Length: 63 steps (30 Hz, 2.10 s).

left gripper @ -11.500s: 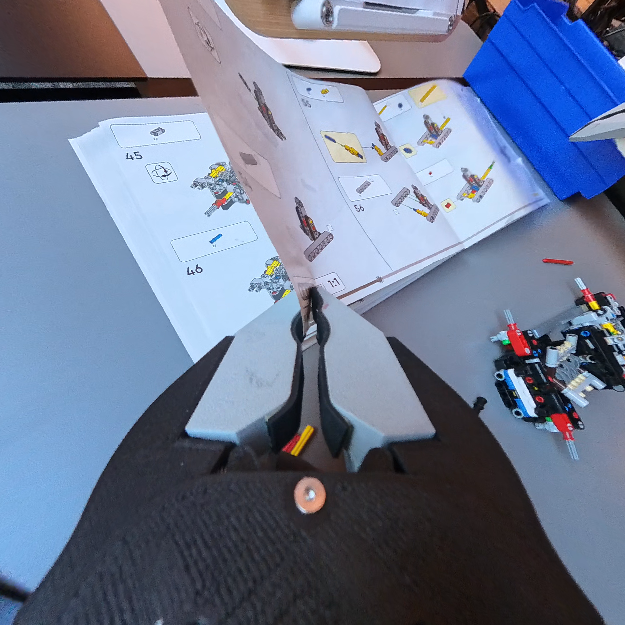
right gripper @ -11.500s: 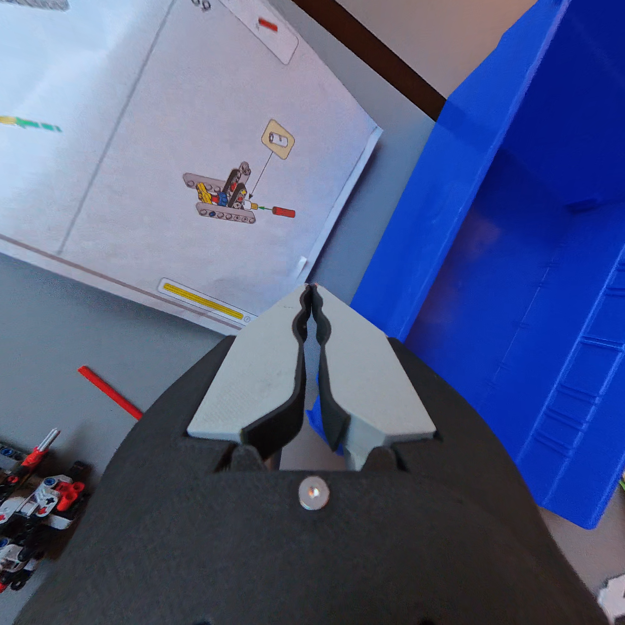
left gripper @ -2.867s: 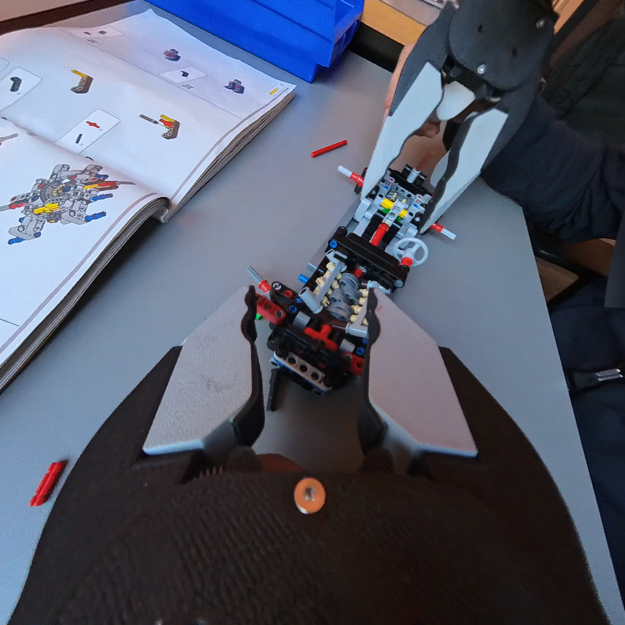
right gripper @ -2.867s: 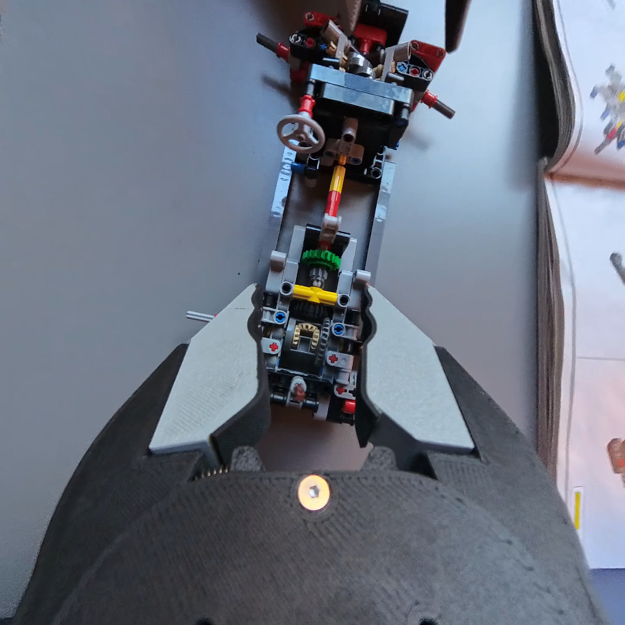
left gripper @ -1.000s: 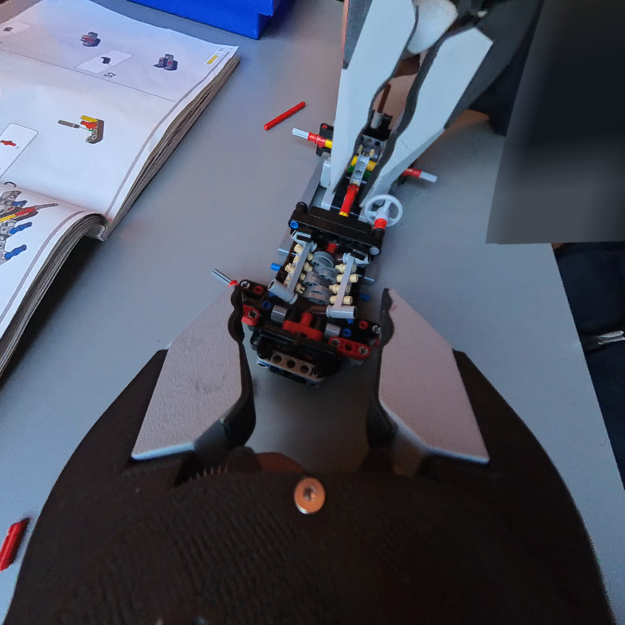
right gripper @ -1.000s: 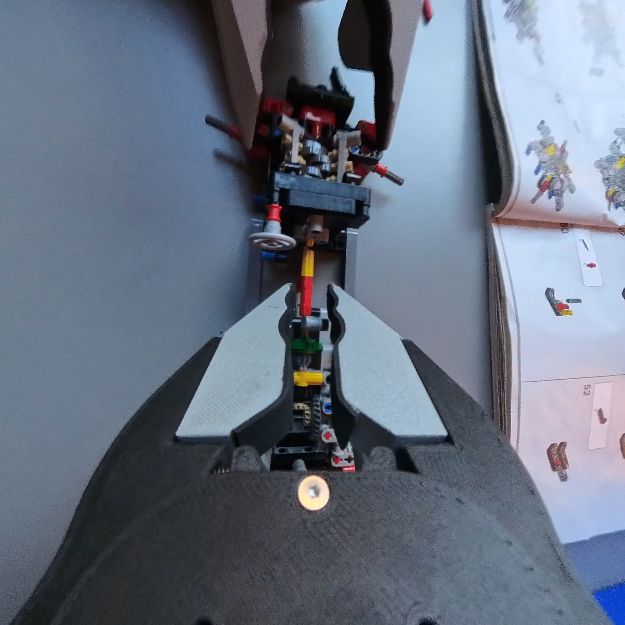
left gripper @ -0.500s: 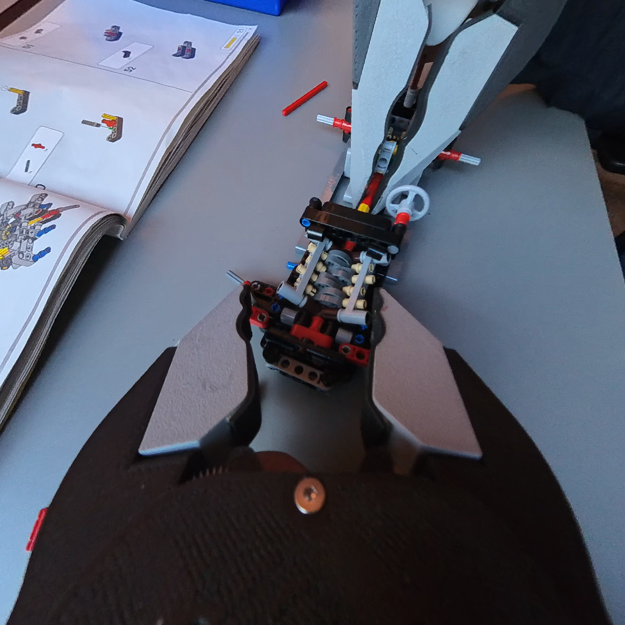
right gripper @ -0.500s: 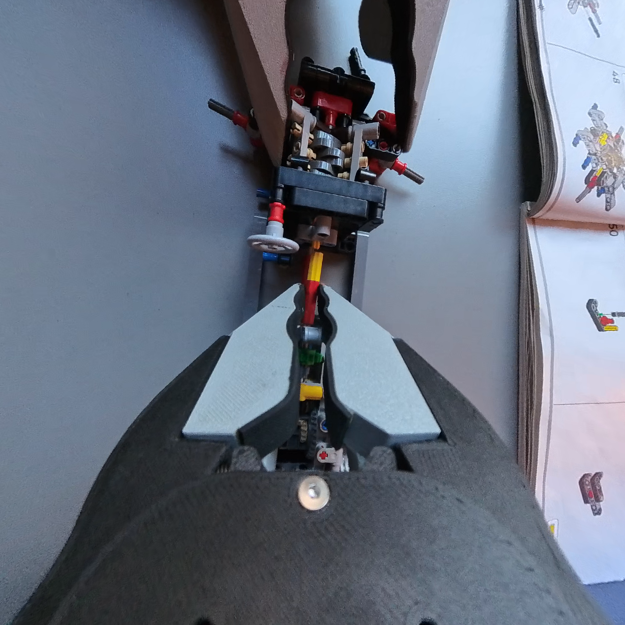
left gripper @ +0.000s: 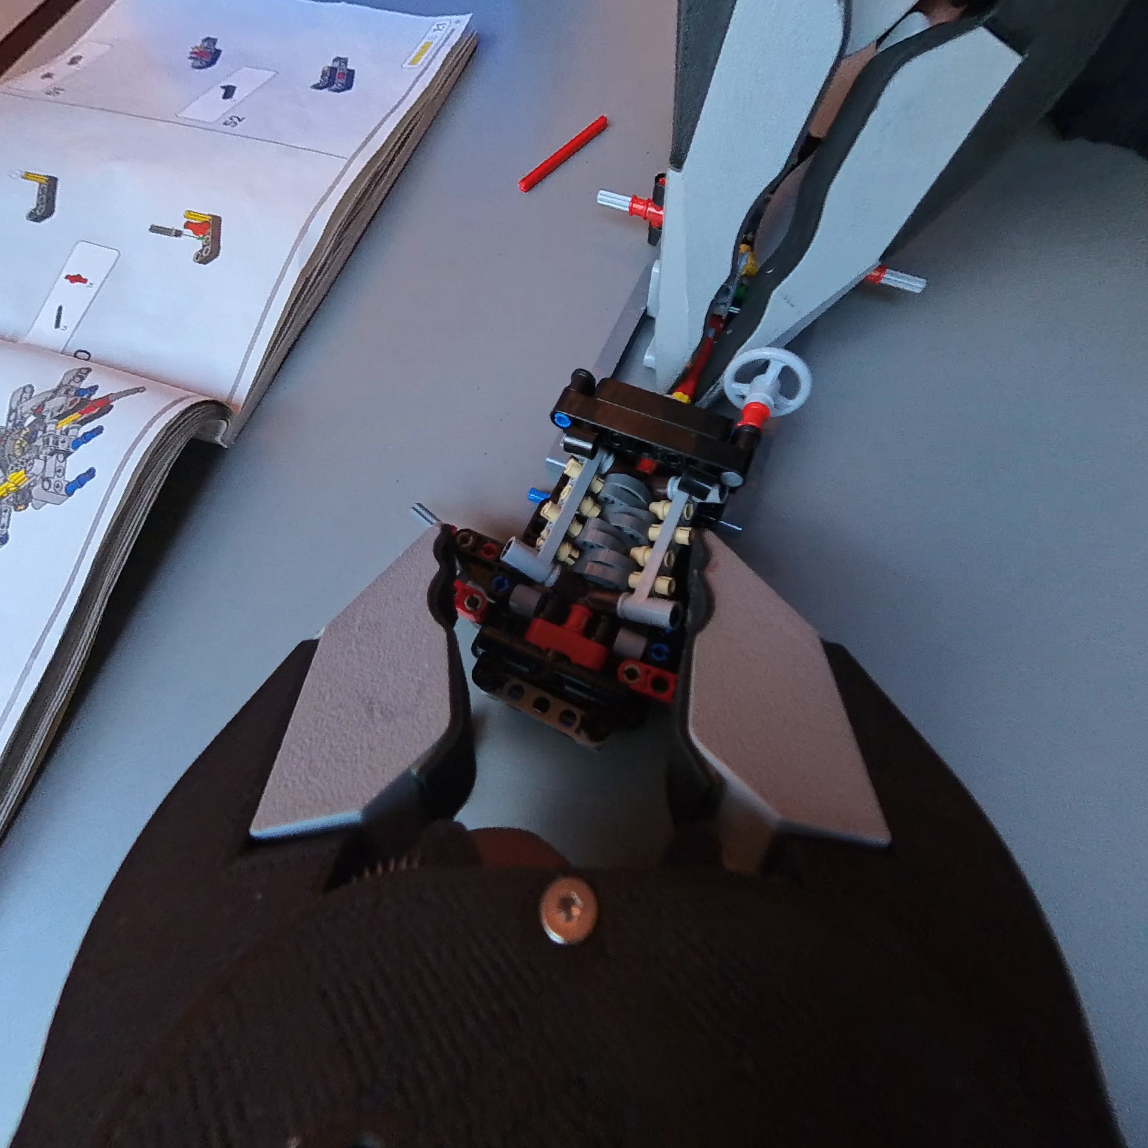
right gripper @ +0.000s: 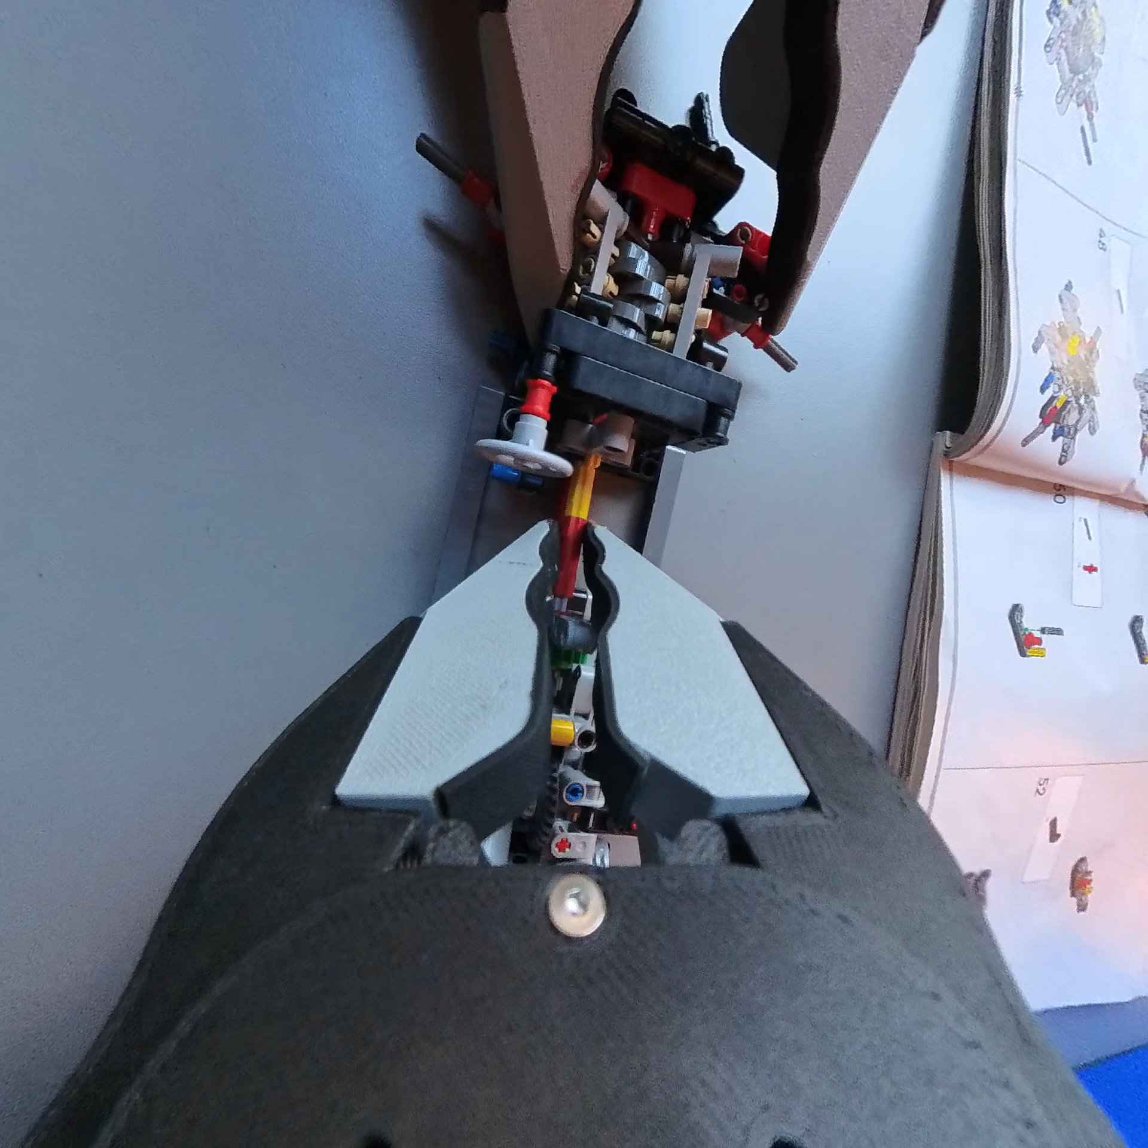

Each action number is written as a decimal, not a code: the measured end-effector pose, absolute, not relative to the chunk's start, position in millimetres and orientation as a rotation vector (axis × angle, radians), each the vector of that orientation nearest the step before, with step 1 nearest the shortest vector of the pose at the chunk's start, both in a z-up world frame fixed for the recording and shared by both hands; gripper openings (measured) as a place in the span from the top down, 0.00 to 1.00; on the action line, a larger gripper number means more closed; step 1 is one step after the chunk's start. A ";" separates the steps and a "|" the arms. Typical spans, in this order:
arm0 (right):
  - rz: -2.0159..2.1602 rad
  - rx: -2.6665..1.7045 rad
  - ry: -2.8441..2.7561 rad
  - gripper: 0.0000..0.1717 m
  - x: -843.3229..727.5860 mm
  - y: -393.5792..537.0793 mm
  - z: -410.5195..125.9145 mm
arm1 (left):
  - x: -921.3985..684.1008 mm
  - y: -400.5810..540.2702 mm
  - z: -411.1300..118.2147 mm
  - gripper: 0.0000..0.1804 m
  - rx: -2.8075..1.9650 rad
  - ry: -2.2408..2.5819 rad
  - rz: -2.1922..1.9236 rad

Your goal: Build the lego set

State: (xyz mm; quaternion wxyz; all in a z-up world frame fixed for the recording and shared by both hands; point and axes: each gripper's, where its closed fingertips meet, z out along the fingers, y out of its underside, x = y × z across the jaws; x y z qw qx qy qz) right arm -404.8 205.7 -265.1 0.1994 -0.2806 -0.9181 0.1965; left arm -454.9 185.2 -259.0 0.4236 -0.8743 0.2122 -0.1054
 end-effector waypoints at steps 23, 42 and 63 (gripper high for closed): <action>0.915 -1.029 -2.537 0.98 -408.3 204.9 -261.1 | -458.3 186.9 -259.1 0.60 -2.195 0.498 -0.254; 0.898 -1.041 -2.491 0.98 -413.6 207.3 -260.3 | -490.5 145.0 -264.3 0.76 -2.294 0.561 -0.372; 0.943 -1.054 -2.449 0.97 -417.0 211.8 -257.5 | -488.7 149.0 -272.0 0.78 -2.298 0.585 -0.290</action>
